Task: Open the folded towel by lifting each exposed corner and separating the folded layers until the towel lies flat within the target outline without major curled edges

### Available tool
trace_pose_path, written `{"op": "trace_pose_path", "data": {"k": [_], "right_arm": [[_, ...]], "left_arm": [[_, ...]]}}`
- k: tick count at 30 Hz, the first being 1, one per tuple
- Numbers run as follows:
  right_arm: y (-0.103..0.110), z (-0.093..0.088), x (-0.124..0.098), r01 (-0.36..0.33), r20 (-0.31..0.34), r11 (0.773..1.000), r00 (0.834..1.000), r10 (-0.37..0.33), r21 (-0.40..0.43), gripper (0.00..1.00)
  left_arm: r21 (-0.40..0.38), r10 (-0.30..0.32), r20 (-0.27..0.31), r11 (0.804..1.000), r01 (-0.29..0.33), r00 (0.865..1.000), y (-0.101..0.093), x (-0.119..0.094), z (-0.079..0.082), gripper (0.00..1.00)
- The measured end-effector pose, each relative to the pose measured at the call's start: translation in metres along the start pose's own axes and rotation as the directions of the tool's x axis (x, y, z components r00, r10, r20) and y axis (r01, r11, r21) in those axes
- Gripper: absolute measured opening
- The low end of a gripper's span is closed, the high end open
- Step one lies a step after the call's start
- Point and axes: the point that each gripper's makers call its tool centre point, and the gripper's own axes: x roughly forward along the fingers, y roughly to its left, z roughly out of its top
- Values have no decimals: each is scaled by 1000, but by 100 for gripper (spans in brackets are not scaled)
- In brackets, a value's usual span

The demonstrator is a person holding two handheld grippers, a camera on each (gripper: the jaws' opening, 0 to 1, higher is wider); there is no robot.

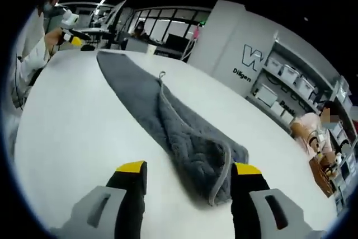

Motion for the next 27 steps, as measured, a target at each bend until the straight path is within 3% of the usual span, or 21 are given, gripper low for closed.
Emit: {"op": "trace_pose_path", "data": {"k": [4, 7, 14, 22, 27], "right_arm": [[3, 2, -7, 6, 0, 999, 1000, -6, 38, 88], [3, 0, -8, 20, -18, 998, 1000, -19, 51, 100], [18, 6, 2, -10, -53, 1000, 999, 11, 22, 99], [26, 54, 29, -42, -8, 999, 999, 41, -33, 99], [29, 85, 54, -64, 42, 998, 997, 65, -24, 97]], "left_arm": [[4, -7, -5, 1000, 7, 1000, -3, -1, -2, 99], [1, -12, -2, 1000, 12, 1000, -5, -1, -3, 99], [-1, -34, 3, 999, 34, 999, -8, 0, -4, 99], [1, -52, 3, 999, 52, 999, -6, -1, -7, 99], [0, -56, 0, 998, 56, 998, -1, -4, -11, 99]]}}
